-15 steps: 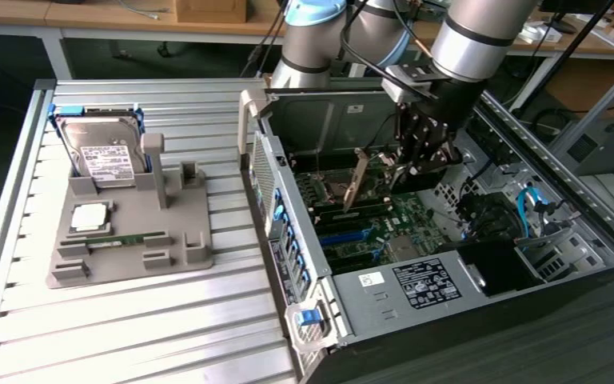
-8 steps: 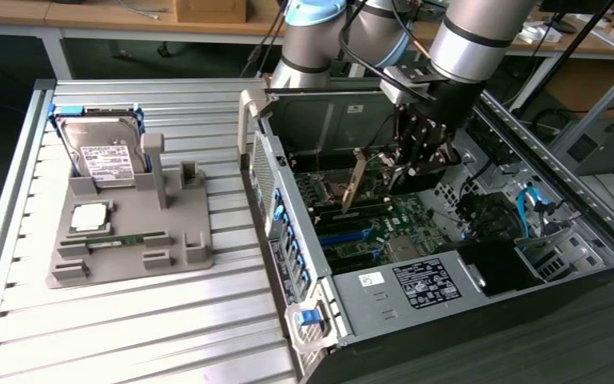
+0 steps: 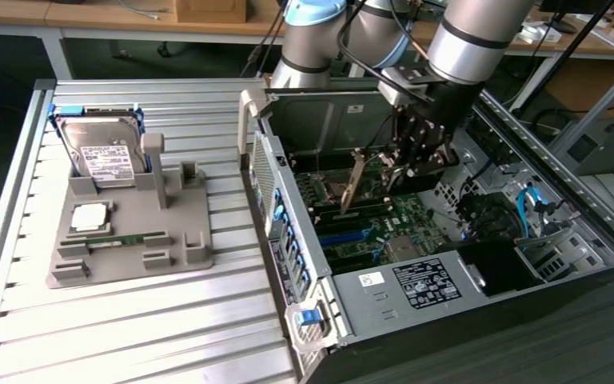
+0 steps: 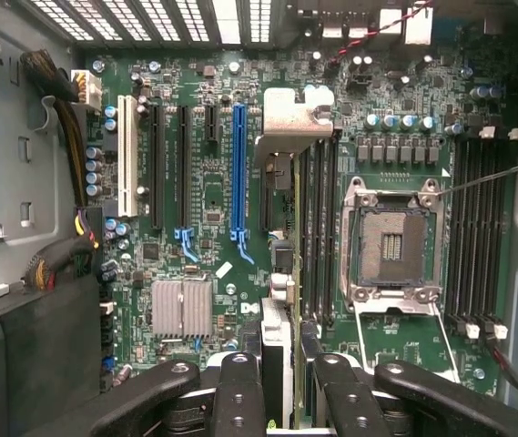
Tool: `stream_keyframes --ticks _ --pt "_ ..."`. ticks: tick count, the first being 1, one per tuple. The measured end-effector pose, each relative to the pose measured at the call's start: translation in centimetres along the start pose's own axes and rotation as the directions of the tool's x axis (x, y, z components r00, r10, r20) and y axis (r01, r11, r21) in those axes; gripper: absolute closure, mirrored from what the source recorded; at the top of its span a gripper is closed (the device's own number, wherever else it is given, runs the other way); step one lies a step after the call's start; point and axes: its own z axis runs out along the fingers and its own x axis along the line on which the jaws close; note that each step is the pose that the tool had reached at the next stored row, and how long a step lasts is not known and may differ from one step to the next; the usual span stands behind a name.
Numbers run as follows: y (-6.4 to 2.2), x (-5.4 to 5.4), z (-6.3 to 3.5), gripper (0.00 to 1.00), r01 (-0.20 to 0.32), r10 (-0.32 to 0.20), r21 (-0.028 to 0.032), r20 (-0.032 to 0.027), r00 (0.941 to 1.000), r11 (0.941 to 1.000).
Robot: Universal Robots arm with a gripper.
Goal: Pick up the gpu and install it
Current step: 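Insert the gpu into the slot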
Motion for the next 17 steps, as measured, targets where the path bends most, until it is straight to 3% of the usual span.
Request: stream_keyframes --ticks 17 --pt "0.43 0.12 0.26 0.73 0.0 0.0 0.0 0.0 1.0 1.0"
